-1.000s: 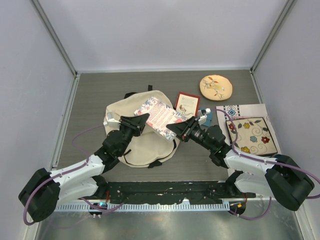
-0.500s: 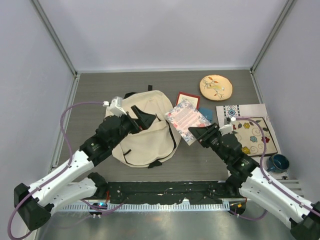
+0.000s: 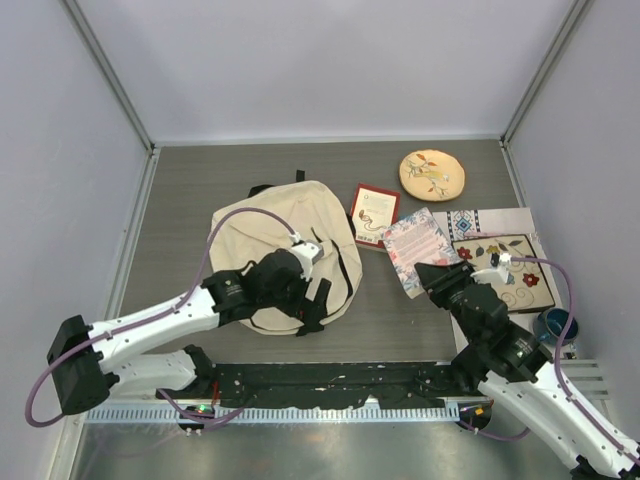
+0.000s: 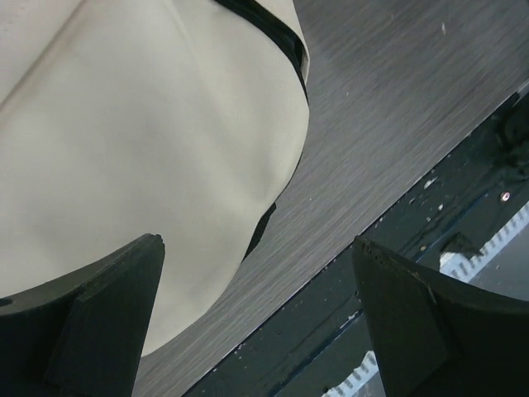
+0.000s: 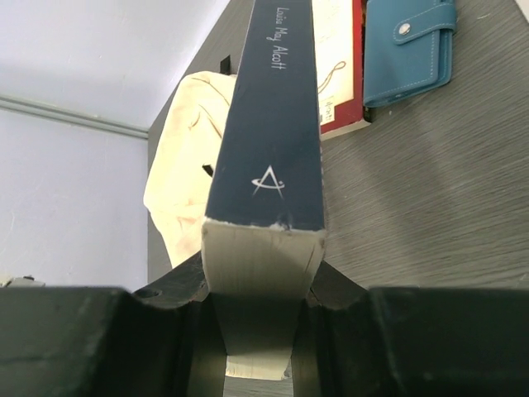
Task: Pack the student bag
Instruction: Place the book in the student bag.
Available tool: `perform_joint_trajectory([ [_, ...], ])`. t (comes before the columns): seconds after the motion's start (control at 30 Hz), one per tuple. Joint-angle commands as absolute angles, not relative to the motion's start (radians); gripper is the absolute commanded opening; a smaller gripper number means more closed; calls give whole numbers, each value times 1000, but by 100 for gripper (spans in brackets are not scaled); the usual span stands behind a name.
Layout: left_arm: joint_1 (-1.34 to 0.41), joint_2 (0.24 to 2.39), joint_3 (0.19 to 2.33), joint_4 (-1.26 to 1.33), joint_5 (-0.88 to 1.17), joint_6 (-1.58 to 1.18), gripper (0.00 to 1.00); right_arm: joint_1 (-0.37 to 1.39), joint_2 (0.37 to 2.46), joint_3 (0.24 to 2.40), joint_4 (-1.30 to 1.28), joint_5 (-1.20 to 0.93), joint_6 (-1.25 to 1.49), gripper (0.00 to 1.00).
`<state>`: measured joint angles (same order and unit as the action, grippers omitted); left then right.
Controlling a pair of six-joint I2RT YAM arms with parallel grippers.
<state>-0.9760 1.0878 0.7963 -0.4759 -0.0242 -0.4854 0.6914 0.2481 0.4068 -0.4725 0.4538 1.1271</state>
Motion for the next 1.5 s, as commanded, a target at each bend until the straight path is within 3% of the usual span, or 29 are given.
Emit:
perform_joint_trajectory([
  [0.0,-1015,1141,839,-538,-5,-407,100,692,250,474,-430,525,1127,1],
  [0.63,-1063,1351,885,-519,-130,-361,63,692,314,462,-387,468,1129,1],
  [0.83,-1063,1368,903,-508,-143,-338,42,692,311,456,-382,463,1126,1],
  [1.17,-1063,1391,914,-496,-144,-341,0,692,310,449,-383,454,1134,1],
  [1.47,-1045,1292,960,-479,-233,-414,0,692,310,457,-382,431,1124,1],
])
